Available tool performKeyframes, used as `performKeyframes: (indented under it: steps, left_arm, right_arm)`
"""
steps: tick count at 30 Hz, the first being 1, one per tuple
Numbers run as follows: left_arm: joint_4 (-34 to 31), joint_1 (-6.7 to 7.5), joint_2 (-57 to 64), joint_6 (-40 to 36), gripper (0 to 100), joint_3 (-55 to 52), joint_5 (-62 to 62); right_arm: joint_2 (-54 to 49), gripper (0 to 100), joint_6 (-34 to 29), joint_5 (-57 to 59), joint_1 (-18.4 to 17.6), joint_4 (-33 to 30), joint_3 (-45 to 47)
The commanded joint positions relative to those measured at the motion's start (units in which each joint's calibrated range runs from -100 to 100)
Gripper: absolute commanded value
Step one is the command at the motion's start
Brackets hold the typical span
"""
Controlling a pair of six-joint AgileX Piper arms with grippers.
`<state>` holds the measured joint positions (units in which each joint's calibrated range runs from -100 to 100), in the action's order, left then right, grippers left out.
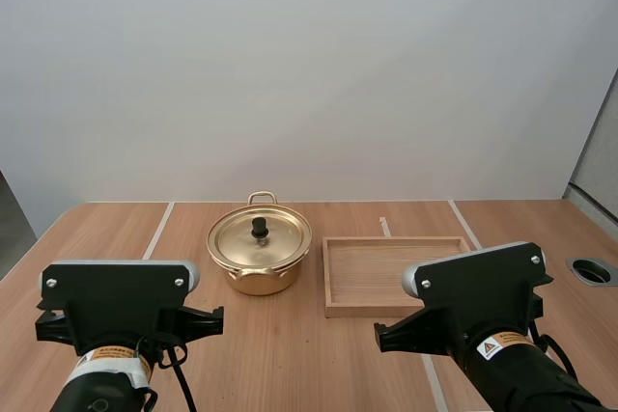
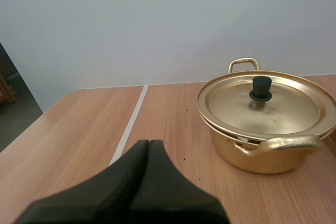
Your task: Open the pot, put the grape inside, and close it
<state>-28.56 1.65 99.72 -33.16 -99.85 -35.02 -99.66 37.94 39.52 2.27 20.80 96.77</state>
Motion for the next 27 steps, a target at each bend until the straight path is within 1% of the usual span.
performKeyframes:
  steps: [1, 4, 17, 19, 21, 23, 25, 26, 27]
  left_arm:
    - [0.49, -0.12, 0.28, -0.66, 0, -0.15, 0.88]
    - [0.38, -0.11, 0.28, -0.66, 0, -0.15, 1.01]
    - [0.4, -0.25, 0.28, -0.66, 0, -0.15, 1.07]
    - [0.4, -0.96, 0.28, -0.66, 0, -0.15, 1.26]
    - [0.4, -2.22, 0.28, -0.66, 0, -0.15, 1.84]
    - [1.78, -3.4, 0.28, -0.66, 0, -0.15, 1.84]
    - [4.6, -4.16, 0.28, -0.66, 0, -0.15, 2.6]
    - [6.04, -4.38, 0.28, -0.75, 0, -0.15, 3.6]
    - [7.46, -4.45, 0.28, -0.75, 0, -0.15, 3.83]
  right_arm:
    - [-0.34, 0, 0.42, -2.86, -0.13, -1.42, 2.86]
    - [-0.34, 0, 0.0, -7.86, -0.13, -2.41, 3.23]
    - [-0.34, 0, 0.0, -7.79, -0.13, -3.03, 3.23]
    - [-0.34, 0, 0.0, -8.92, -0.13, -3.74, 3.23]
    - [-0.34, 0, -0.34, -9.49, -0.13, -4.63, 3.23]
    - [-0.34, 0, -4.81, -10.68, -0.13, -7.79, 3.23]
    - [-0.34, 0, -13.25, -11.26, -0.13, -15.58, 3.23]
    - [-0.34, 0, -19.1, -11.49, -0.13, -18.74, 3.23]
    - [-0.34, 0, -22.88, -11.73, -0.13, -21.88, 3.23]
